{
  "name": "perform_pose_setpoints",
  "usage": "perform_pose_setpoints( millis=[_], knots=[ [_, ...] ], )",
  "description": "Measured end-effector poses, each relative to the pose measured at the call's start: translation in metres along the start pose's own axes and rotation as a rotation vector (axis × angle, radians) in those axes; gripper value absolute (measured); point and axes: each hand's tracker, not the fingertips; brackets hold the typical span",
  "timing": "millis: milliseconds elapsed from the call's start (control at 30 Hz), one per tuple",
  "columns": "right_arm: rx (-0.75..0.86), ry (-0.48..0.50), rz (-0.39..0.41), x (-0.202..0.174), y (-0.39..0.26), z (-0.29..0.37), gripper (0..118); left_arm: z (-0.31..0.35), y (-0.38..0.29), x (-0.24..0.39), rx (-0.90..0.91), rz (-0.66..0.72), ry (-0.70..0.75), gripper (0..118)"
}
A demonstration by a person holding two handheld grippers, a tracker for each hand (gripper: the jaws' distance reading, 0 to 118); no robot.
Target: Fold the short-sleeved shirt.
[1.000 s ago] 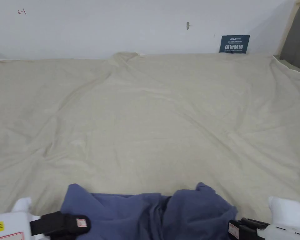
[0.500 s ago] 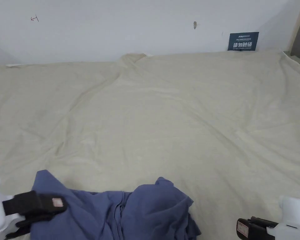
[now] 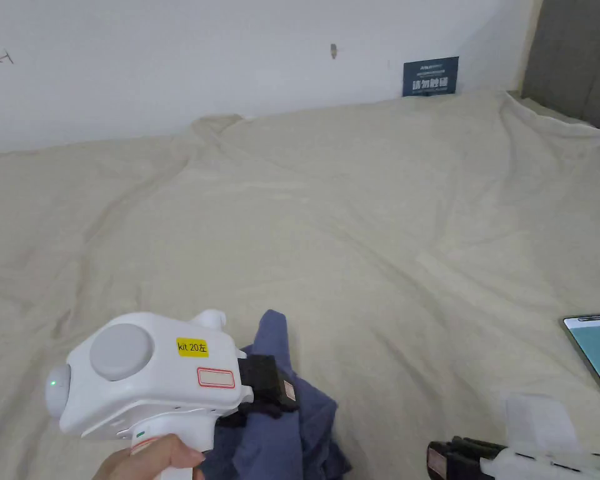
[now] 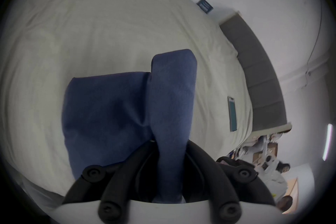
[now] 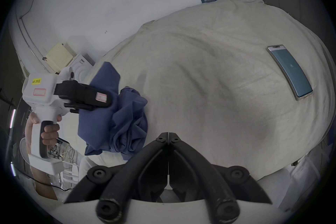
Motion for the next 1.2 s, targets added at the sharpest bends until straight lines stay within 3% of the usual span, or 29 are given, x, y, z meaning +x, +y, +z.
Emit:
perform_pose_setpoints(
  millis=[33, 100, 133, 200, 233, 400, 533, 600, 633, 667, 700, 733, 867, 1067, 1200],
  knots=[
    [0.002, 0.001, -0.014, 0.004, 0.001, 0.001, 0, -0.002, -0.001, 0.001, -0.022, -0.025, 0.005, 20],
    [0.009, 0.0, -0.039, 0.012, 0.001, 0.004, 0, -0.005, -0.007, 0.008, -0.054, -0.045, -0.023, 23],
    [0.012, -0.002, -0.048, 0.015, 0.001, 0.004, 0, -0.004, -0.009, 0.009, -0.038, -0.042, -0.042, 42],
    [0.008, -0.004, -0.058, 0.021, 0.001, 0.003, 0, 0.002, -0.013, 0.012, -0.015, -0.066, -0.142, 98],
    [0.008, -0.006, -0.056, 0.023, 0.0, 0.002, 0, 0.008, -0.016, 0.016, -0.012, -0.075, -0.164, 118],
    [0.002, -0.011, -0.058, 0.023, -0.001, 0.002, 0, 0.048, -0.009, 0.024, 0.101, -0.123, -0.226, 118],
    [0.009, 0.0, -0.052, 0.02, -0.001, 0.002, 0, 0.059, -0.009, 0.014, 0.142, -0.142, -0.116, 117],
    [0.013, 0.003, -0.048, 0.019, -0.001, 0.004, 0, 0.057, -0.01, 0.007, 0.155, -0.135, -0.088, 111],
    [0.014, 0.005, -0.048, 0.018, -0.002, 0.004, 0, 0.052, -0.012, -0.003, 0.153, -0.143, -0.082, 89],
    [0.014, 0.008, -0.049, 0.018, -0.002, 0.004, 0, 0.048, -0.014, -0.007, 0.148, -0.137, -0.084, 61],
    [0.014, 0.008, -0.047, 0.018, -0.002, 0.004, 0, 0.043, -0.016, -0.012, 0.146, -0.131, -0.089, 27],
    [0.014, 0.006, -0.046, 0.019, -0.003, 0.004, 0, 0.036, -0.018, -0.011, 0.135, -0.132, -0.092, 1],
    [0.009, -0.004, -0.046, 0.02, -0.004, 0.004, 0, 0.005, -0.032, -0.001, 0.054, -0.202, -0.01, 1],
    [0.008, -0.007, -0.059, 0.025, -0.004, 0.004, 0, -0.017, -0.029, 0.006, 0.049, -0.201, -0.173, 1],
    [-0.001, -0.019, -0.056, 0.026, -0.006, 0.002, 0, -0.037, -0.034, 0.015, -0.001, -0.272, -0.058, 1]
  ],
)
